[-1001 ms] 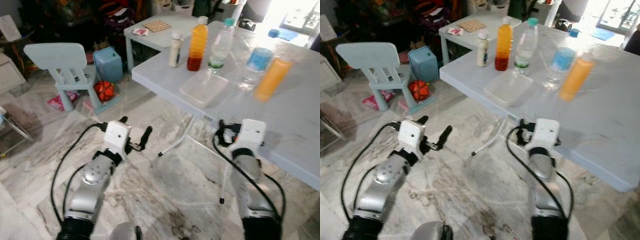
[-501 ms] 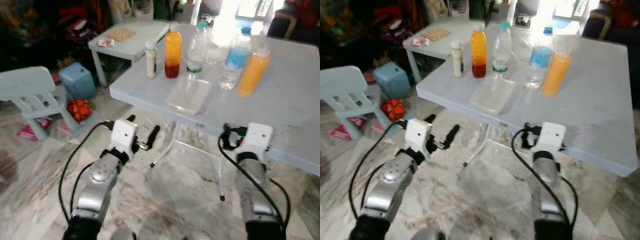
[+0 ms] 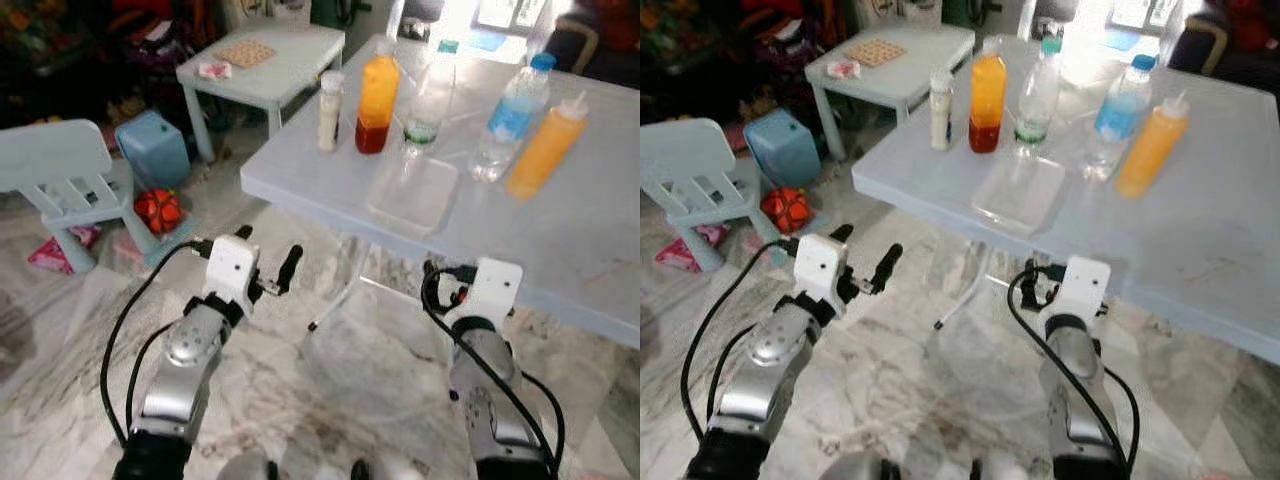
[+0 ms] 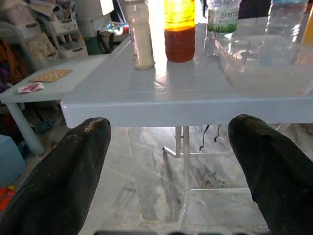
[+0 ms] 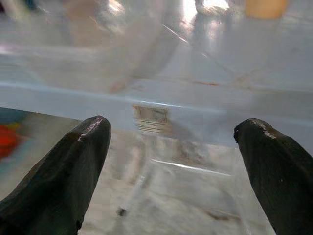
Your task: Restocking fridge
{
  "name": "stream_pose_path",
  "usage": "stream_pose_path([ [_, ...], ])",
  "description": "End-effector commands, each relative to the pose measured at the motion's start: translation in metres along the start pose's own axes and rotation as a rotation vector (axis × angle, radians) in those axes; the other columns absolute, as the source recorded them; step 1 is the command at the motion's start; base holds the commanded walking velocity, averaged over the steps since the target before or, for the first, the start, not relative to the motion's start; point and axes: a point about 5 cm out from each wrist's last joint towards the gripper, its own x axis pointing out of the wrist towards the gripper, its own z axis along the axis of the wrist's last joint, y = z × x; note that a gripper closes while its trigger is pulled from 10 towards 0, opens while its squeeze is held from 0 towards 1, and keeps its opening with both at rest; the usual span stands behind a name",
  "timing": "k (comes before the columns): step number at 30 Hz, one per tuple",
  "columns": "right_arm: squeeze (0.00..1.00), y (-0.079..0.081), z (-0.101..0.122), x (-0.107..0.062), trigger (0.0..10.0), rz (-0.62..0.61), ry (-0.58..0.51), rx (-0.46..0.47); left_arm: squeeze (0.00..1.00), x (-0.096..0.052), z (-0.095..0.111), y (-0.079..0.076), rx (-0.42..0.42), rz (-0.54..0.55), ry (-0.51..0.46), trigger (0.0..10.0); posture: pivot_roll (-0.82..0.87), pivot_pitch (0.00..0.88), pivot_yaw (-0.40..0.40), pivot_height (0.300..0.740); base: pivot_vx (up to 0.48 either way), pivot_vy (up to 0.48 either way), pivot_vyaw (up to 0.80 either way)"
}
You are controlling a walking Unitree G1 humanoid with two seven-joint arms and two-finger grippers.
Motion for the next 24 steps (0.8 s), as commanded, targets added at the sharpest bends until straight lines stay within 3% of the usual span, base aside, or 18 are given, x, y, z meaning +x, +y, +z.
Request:
stream_pose_path([
  [1, 0.00, 0.004, 0.013, -0.003, 10.0, 0.064, -0.061, -0.002, 0.00, 0.000, 0.002, 0.000, 0.007, -0.001, -0.008, 10.0, 0.00, 0.050, 0.013, 0.740, 0.000, 0.000, 0.00],
  [11, 0.00, -0.012, 0.039, -0.009, 10.0, -0.005, -0.152, -0.008, 0.00, 0.003, 0.002, 0.002, 0.020, -0.020, -0.009, 10.0, -0.02, 0.044, 0.037, 0.740, 0.000, 0.000, 0.00],
  [17, 0.00, -0.030, 0.054, 0.012, 10.0, -0.068, -0.191, -0.026, 0.00, 0.006, 0.003, -0.001, 0.024, -0.040, -0.005, 10.0, -0.01, 0.047, 0.047, 0.740, 0.000, 0.000, 0.00],
  [24, 0.00, -0.030, 0.068, 0.031, 10.0, -0.071, -0.223, -0.010, 0.00, -0.001, 0.001, 0.002, 0.039, -0.041, 0.009, 10.0, 0.02, 0.058, 0.058, 0.740, 0.000, 0.000, 0.00],
])
